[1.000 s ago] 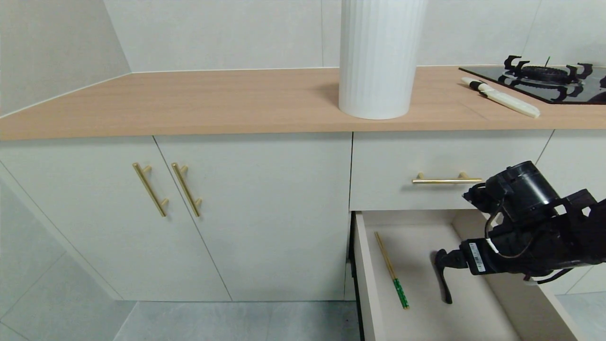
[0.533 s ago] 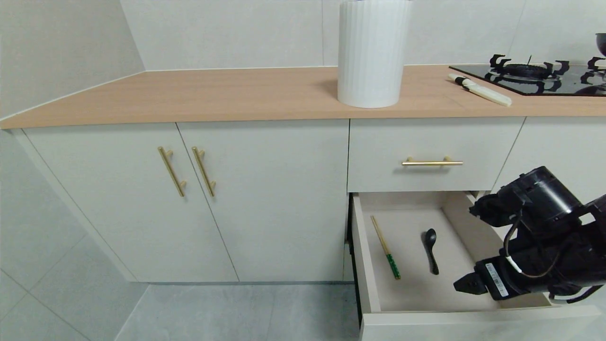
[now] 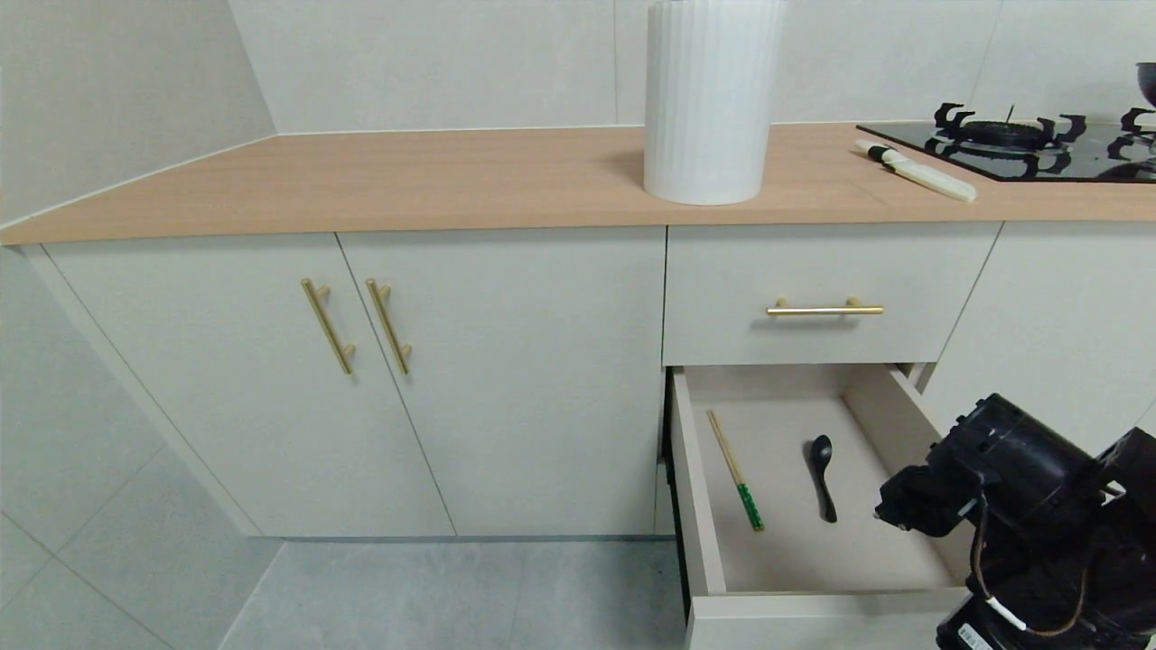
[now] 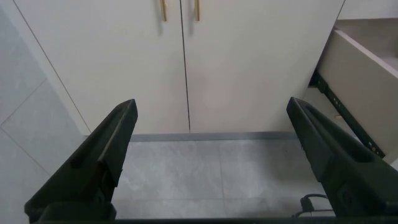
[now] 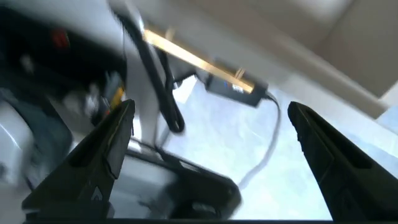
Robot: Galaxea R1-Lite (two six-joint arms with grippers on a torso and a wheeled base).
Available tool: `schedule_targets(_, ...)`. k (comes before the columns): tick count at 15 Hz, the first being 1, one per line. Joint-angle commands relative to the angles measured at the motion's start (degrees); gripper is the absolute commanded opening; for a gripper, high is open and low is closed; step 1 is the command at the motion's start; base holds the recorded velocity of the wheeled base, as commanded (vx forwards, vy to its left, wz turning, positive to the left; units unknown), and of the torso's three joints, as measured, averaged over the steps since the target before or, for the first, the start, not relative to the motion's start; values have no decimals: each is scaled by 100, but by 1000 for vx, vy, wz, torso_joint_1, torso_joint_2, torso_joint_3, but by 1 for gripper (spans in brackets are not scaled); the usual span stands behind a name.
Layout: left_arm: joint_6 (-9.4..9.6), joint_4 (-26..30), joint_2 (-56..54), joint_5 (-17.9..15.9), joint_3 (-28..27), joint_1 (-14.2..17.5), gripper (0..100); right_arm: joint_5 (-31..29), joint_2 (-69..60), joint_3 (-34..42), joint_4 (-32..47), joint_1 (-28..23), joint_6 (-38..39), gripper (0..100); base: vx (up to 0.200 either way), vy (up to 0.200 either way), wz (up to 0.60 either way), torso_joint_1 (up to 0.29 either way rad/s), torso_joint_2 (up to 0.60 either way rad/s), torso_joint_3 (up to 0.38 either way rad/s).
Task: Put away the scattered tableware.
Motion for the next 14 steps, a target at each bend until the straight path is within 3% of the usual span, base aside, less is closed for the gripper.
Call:
schedule_targets(1, 1, -1, 0, 1, 0, -1, 100, -2, 177, 111, 36, 122, -51, 100, 0, 0, 0, 0, 0, 0)
schedule_targets(11, 1, -1, 0, 1, 0, -1, 100, -55, 1188, -30, 36, 122, 99, 100, 0, 0, 0, 0, 0, 0)
schedule_targets(14, 1, -1, 0, 1, 0, -1, 100, -63, 1627, -592, 62, -132, 960, 100, 0, 0, 0, 0, 0, 0)
